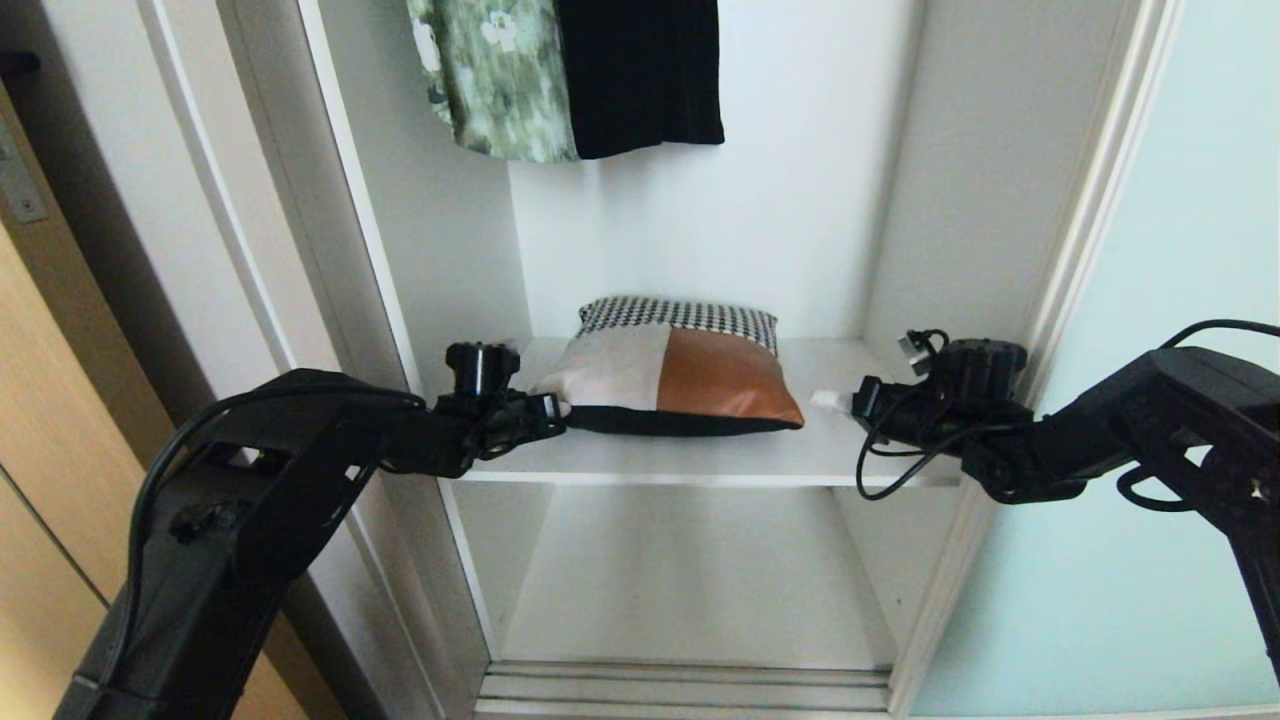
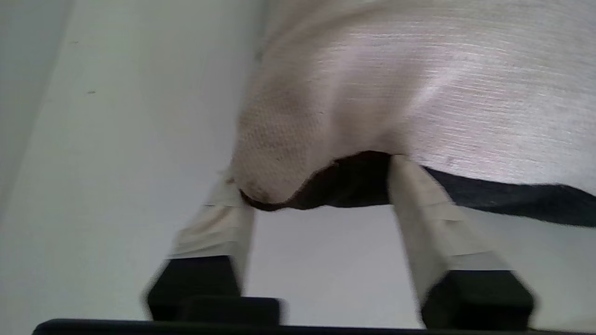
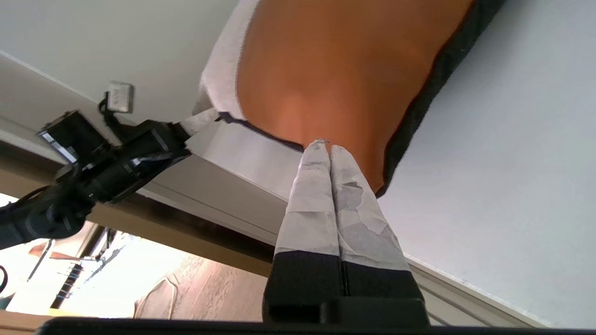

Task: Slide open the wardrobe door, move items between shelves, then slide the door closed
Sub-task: Place the pillow on the higher shelf

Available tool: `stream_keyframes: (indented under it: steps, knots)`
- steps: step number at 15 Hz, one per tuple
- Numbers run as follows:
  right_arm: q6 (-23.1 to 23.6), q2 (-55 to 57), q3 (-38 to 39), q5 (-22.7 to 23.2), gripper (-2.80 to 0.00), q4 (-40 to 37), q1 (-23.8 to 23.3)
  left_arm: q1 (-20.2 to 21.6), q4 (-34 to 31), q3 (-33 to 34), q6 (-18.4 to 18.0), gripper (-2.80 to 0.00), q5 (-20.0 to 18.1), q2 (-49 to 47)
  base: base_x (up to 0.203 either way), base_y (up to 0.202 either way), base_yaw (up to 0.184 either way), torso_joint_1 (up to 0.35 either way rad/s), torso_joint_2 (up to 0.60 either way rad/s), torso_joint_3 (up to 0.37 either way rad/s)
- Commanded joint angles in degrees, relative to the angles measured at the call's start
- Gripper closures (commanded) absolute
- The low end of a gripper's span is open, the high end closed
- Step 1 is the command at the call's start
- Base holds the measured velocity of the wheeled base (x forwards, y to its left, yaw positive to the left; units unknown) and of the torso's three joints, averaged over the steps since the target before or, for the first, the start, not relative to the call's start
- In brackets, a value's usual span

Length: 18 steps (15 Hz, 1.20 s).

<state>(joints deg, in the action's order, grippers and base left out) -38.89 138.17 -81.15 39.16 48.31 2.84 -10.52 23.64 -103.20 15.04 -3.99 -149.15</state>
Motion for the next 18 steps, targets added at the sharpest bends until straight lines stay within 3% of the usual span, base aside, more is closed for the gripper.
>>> stream_keyframes:
  steps: [1, 5, 10, 14, 18]
  knots:
    - [-0.3, -2.7, 1.7, 0.2, 0.00, 0.6, -0.8, -0.2, 0.7, 3.8, 0.0, -2.80, -0.1, 2.5, 0.000, 0.000, 0.000, 0.000, 0.00, 0.000]
    - [-0.3, -3.3, 3.6, 0.5, 0.00, 1.9, -1.2, -0.8, 6.0, 9.1, -0.6, -2.80, -0.2, 4.6, 0.000, 0.000, 0.000, 0.000, 0.00, 0.000]
    - [-0.5, -3.4, 5.4, 1.4, 0.00, 4.7, -1.3, -1.2, 6.7, 10.6, -0.3, -2.80, -0.2, 6.8, 0.000, 0.000, 0.000, 0.000, 0.00, 0.000]
    - [-0.7, -3.4, 7.7, 1.8, 0.00, 8.0, -1.2, -1.3, 15.7, 16.6, -1.6, -2.80, 0.0, 8.6, 0.000, 0.000, 0.000, 0.000, 0.00, 0.000]
    - [-0.6, -4.0, 10.1, 1.8, 0.00, 11.2, -0.9, -1.3, 19.4, 22.3, -2.0, -2.80, 0.0, 11.8, 0.000, 0.000, 0.000, 0.000, 0.00, 0.000]
